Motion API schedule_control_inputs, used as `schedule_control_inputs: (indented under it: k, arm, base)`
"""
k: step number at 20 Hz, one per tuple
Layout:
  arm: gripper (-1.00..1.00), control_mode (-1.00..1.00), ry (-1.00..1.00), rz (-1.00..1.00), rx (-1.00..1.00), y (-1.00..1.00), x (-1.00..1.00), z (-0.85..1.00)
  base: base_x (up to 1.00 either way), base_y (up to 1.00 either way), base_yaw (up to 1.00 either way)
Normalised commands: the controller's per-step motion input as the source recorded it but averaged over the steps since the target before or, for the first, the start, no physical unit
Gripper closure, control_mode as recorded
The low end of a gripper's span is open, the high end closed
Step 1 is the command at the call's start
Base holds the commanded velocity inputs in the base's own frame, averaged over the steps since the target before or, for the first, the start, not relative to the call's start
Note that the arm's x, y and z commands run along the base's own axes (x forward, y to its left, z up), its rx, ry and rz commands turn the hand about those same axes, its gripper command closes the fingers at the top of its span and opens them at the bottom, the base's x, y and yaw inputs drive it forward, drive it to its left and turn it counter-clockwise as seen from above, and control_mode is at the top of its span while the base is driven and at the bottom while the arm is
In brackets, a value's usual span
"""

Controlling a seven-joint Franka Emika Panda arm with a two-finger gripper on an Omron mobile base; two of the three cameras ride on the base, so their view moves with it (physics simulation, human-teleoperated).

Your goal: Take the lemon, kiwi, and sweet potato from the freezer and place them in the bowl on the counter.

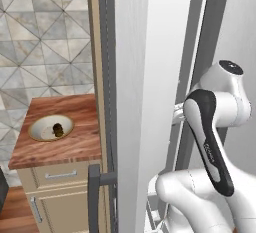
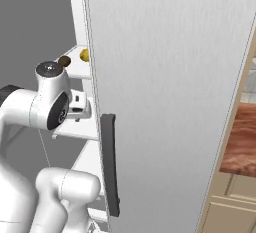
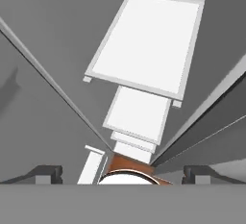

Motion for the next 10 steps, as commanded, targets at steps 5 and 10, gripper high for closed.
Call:
schedule_control_inputs:
  k: [5,10]
  arm:
    - [-1.0,-1.0,-0.16,0.1,0.01,0.09,0.3,0.22]
    - [-1.0,-1.0,-0.17,0.09,0.03,0.07,0.33,0.22]
  base:
    - [0.0,0.0,0.0]
    - [0.0,0.0,0.0]
